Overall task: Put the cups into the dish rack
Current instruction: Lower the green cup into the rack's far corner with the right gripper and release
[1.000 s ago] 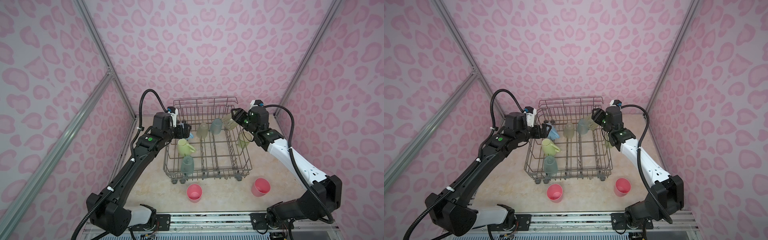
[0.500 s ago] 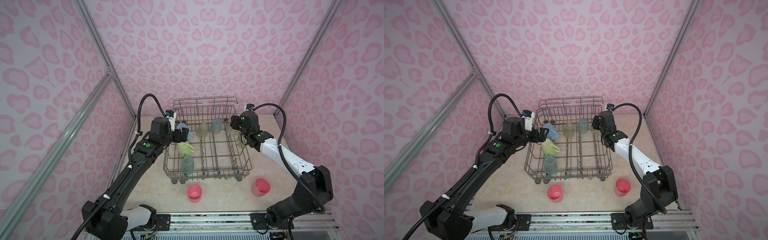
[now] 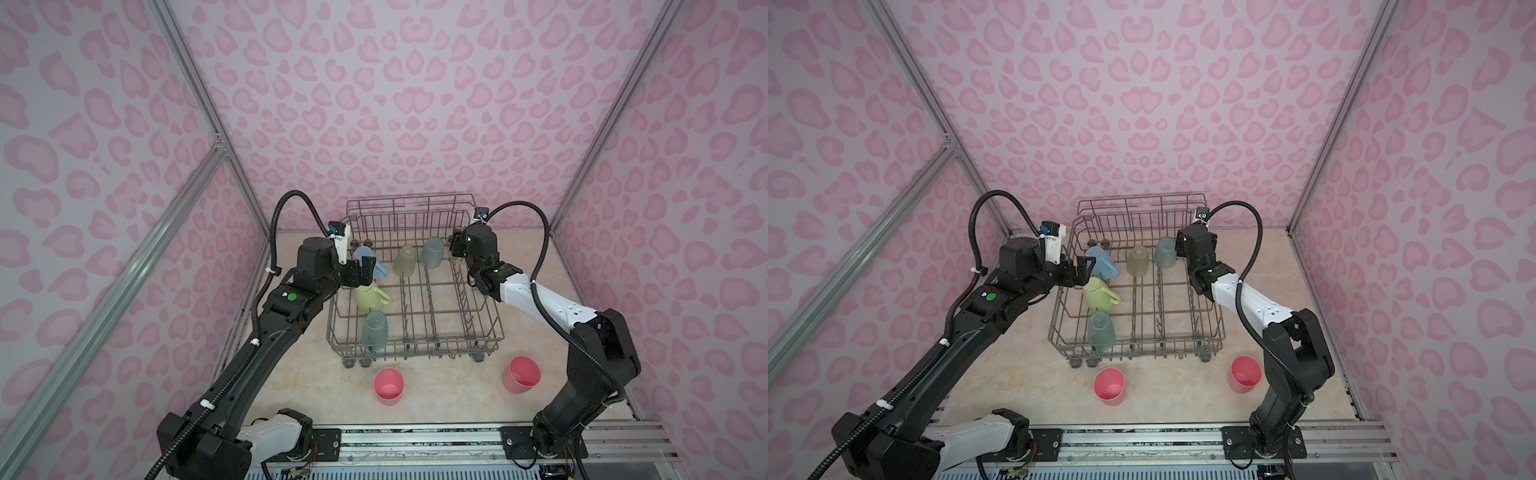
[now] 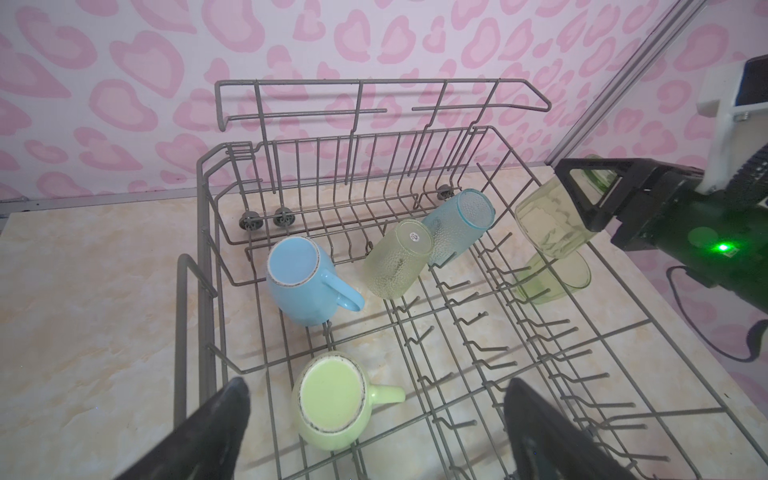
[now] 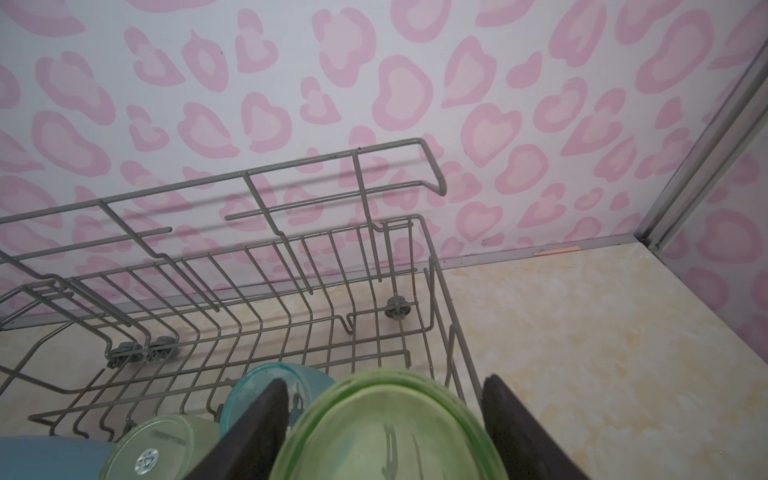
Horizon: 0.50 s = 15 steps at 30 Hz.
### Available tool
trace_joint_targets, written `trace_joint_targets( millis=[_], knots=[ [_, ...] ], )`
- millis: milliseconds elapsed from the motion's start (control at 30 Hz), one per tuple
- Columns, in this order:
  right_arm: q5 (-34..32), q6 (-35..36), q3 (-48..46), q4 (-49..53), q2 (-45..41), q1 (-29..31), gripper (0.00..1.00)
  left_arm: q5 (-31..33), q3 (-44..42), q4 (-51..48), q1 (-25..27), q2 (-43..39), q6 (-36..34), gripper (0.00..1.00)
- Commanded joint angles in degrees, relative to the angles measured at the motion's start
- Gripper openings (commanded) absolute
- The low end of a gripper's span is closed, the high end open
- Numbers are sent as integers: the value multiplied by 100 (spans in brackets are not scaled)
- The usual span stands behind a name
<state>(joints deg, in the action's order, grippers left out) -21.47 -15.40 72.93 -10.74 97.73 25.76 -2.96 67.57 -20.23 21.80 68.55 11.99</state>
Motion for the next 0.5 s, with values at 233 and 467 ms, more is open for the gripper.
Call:
trace_joint_targets(
  millis=[233, 467],
  knots=[
    [-378, 445, 423, -597, 688, 33, 60, 103, -71, 256, -1, -71, -121, 97],
    [-560, 468, 505, -692, 968, 35, 60, 94, -86, 265, 0, -79, -116, 97]
  ],
)
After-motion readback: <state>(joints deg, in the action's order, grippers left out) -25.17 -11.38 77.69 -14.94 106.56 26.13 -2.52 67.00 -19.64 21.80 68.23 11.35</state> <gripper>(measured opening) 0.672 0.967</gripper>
